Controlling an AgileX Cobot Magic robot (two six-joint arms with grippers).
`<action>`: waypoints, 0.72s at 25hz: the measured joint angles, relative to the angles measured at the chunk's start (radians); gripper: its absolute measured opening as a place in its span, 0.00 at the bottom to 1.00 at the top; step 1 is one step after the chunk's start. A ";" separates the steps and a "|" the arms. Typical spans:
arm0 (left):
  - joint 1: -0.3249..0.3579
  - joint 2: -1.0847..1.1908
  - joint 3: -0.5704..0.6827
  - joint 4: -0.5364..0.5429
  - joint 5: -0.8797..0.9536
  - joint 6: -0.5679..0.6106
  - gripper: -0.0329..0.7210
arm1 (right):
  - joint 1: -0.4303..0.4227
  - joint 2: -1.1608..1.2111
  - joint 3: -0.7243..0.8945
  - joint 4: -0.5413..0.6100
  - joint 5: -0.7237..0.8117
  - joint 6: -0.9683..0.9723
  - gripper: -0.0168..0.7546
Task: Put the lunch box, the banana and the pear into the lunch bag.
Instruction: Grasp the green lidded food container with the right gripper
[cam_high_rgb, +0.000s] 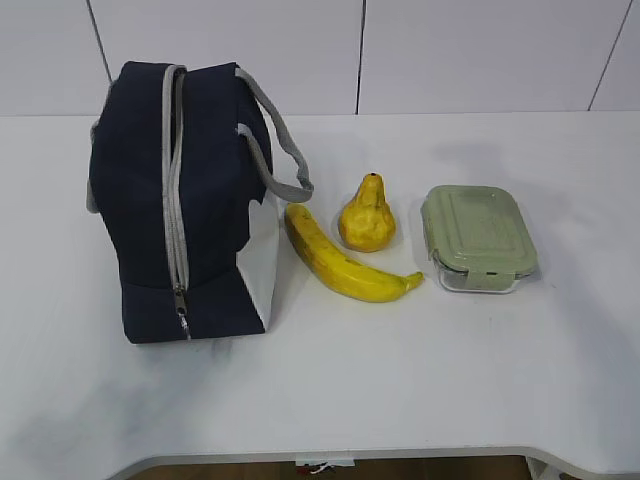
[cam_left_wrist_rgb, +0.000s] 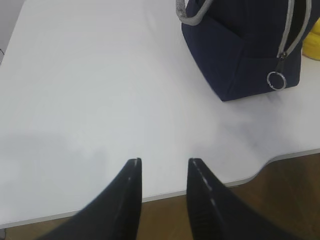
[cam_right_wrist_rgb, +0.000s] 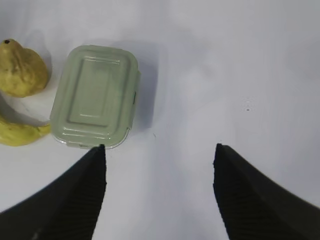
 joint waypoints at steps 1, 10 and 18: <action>0.000 0.000 0.000 0.000 0.000 0.000 0.36 | 0.000 0.024 -0.023 0.000 0.012 -0.008 0.72; 0.000 0.000 0.000 0.002 0.000 0.000 0.35 | -0.200 0.177 -0.141 0.305 0.077 -0.274 0.72; 0.000 0.000 0.000 0.003 0.000 0.000 0.36 | -0.409 0.271 -0.157 0.717 0.165 -0.602 0.72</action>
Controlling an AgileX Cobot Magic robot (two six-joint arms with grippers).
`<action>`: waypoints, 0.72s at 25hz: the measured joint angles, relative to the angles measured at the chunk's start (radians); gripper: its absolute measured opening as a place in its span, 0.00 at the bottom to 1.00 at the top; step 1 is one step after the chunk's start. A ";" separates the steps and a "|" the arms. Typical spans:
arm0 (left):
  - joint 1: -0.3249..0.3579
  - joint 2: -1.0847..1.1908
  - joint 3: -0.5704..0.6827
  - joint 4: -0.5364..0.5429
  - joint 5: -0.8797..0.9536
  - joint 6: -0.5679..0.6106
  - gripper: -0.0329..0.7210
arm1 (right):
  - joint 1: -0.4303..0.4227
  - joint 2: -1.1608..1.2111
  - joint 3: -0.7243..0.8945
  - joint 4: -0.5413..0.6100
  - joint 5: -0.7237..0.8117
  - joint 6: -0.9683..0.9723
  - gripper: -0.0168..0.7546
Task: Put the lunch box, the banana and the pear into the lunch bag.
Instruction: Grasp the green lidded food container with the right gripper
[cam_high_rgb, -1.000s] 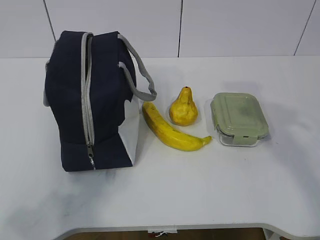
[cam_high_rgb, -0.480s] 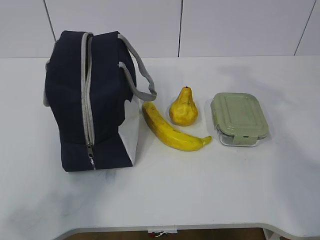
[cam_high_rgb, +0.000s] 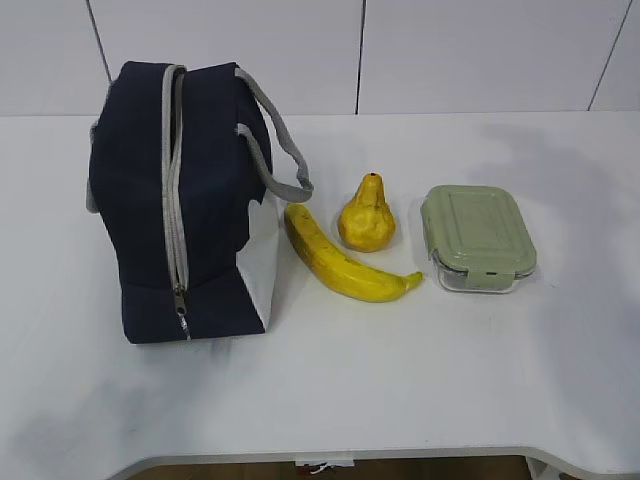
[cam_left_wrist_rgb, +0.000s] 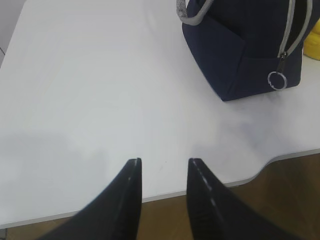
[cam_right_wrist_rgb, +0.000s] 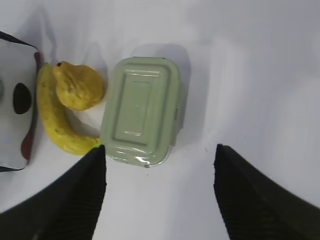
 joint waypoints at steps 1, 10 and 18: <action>0.000 0.000 0.000 0.000 0.000 0.000 0.36 | -0.019 0.019 -0.002 0.037 0.023 -0.035 0.72; 0.000 0.000 0.000 0.002 0.000 0.000 0.36 | -0.086 0.258 -0.002 0.223 0.144 -0.183 0.72; 0.000 0.000 0.000 0.002 0.000 0.000 0.36 | -0.086 0.384 -0.003 0.263 0.144 -0.200 0.72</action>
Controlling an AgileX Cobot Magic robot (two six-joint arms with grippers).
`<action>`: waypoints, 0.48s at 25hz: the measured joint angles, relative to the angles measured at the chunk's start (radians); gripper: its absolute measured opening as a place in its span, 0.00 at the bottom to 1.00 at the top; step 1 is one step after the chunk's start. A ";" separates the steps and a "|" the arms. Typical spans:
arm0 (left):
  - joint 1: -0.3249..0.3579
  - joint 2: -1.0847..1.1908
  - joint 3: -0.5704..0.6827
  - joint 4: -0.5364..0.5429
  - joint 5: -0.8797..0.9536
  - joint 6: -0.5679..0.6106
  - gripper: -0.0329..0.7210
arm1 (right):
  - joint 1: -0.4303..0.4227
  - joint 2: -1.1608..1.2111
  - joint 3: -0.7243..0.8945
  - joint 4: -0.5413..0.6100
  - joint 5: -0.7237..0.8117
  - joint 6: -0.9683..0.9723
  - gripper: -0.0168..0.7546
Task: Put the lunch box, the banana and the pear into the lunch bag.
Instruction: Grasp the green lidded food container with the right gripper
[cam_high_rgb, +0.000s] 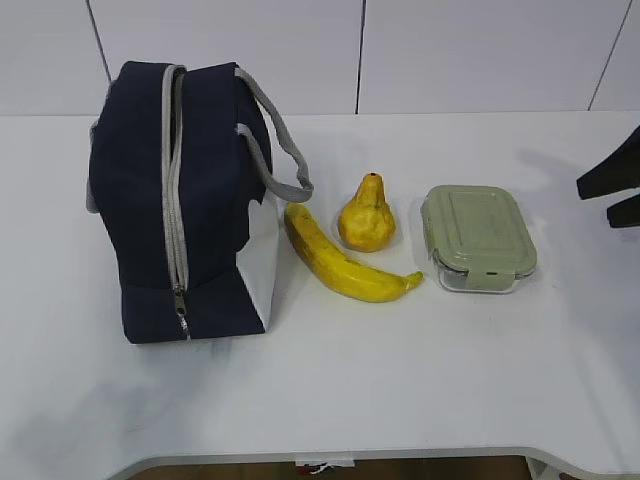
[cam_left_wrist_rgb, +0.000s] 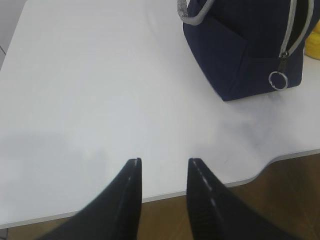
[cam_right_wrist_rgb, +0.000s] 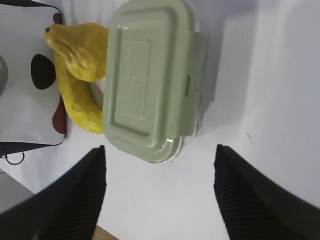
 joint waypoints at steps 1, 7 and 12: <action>0.000 0.000 0.000 0.000 0.000 0.000 0.36 | 0.000 0.002 0.000 -0.008 0.000 -0.002 0.72; 0.000 0.000 0.000 0.000 0.000 0.000 0.35 | 0.000 0.004 -0.002 0.002 0.000 -0.002 0.72; 0.000 0.000 0.000 0.000 0.000 0.000 0.35 | 0.000 0.008 -0.003 0.051 0.000 -0.002 0.72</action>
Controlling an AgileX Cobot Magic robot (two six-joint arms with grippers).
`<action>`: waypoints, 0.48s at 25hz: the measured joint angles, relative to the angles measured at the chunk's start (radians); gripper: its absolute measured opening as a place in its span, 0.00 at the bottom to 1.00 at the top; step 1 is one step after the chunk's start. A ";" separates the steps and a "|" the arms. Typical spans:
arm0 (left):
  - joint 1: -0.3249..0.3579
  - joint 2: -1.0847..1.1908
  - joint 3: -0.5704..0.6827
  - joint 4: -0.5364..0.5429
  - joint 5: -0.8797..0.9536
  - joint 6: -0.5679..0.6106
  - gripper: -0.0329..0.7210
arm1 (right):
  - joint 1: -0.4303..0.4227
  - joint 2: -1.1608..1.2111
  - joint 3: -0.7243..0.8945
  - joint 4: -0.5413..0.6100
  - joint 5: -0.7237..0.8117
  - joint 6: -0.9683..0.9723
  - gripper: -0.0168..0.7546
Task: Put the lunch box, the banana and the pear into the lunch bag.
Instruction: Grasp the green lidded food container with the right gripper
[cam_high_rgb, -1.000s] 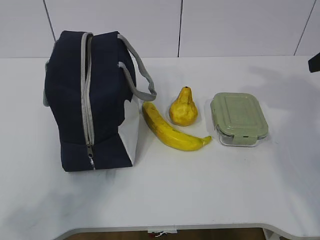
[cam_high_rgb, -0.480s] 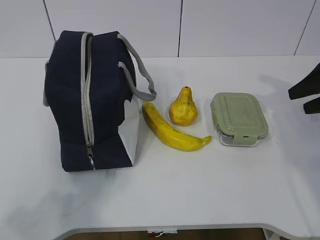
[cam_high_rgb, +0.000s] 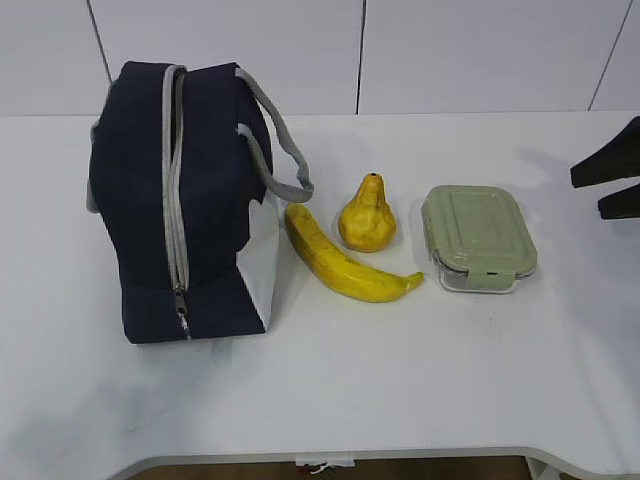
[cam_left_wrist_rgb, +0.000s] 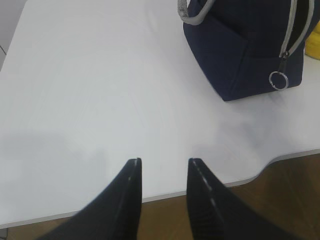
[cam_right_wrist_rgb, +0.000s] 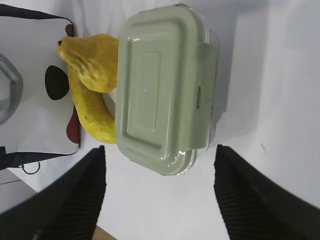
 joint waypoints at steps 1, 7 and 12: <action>0.000 0.000 0.000 0.000 0.000 0.000 0.35 | 0.000 0.007 -0.002 0.009 0.000 0.000 0.72; 0.000 0.000 0.000 0.000 0.000 0.000 0.35 | 0.000 0.108 -0.034 0.046 -0.006 0.004 0.81; 0.000 0.000 0.000 0.002 0.000 0.000 0.35 | 0.000 0.154 -0.065 0.063 -0.010 0.004 0.82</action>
